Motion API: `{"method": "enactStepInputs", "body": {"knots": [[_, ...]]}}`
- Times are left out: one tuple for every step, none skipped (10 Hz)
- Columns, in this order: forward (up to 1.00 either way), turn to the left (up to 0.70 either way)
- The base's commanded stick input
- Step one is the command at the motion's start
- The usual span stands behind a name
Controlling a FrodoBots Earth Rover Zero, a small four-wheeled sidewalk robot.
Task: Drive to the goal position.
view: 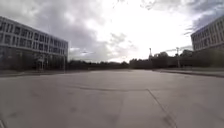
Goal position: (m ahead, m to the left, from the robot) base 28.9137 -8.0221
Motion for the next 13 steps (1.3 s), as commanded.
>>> {"method": "enactStepInputs", "body": {"knots": [[0.7,0.0],[0.7,0.0],[0.7,0.0],[0.7,0.0],[0.7,0.0],[0.7,0.0],[0.7,0.0],[0.7,0.0],[0.7,0.0],[0.7,0.0],[0.7,0.0],[0.7,0.0],[0.7,0.0]]}}
